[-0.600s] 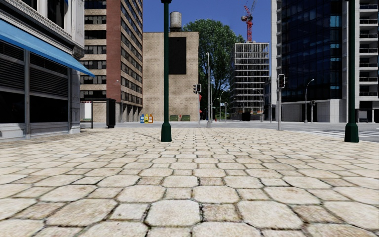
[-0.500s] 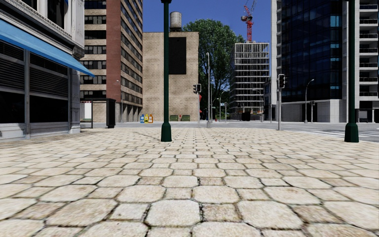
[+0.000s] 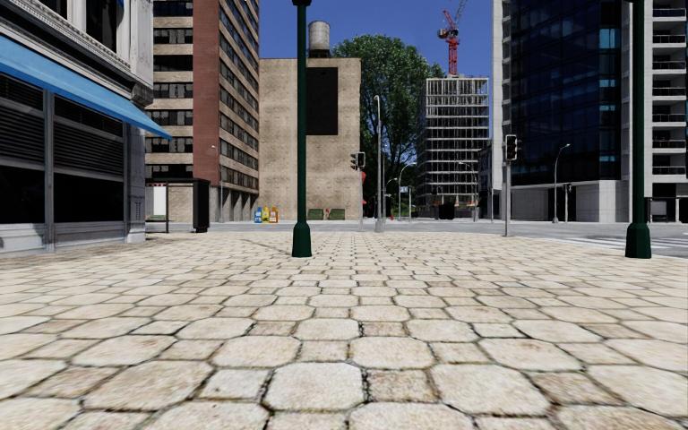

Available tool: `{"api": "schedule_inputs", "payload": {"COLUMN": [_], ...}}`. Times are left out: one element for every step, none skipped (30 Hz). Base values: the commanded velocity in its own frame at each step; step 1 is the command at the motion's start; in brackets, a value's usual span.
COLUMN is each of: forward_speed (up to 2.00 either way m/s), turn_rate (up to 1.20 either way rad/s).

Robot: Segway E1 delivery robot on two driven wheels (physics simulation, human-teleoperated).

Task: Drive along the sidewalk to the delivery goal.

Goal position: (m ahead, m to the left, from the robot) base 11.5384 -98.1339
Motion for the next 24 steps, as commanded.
{"api": "schedule_inputs", "payload": {"forward_speed": [0.0,0.0,0.0,0.0,0.0,0.0,0.0,0.0,0.0,0.0,0.0,0.0,0.62,0.92,1.15,1.15,1.25,1.27,1.27,1.27,1.27,1.27,1.27,1.27], "turn_rate": [0.0,0.0,0.0,0.0,0.0,0.0,0.0,0.0,0.0,0.0,0.0,0.0,0.0,0.0,0.0,0.0,0.0,0.0,0.0,0.0,0.0,0.0,0.0,0.0]}}
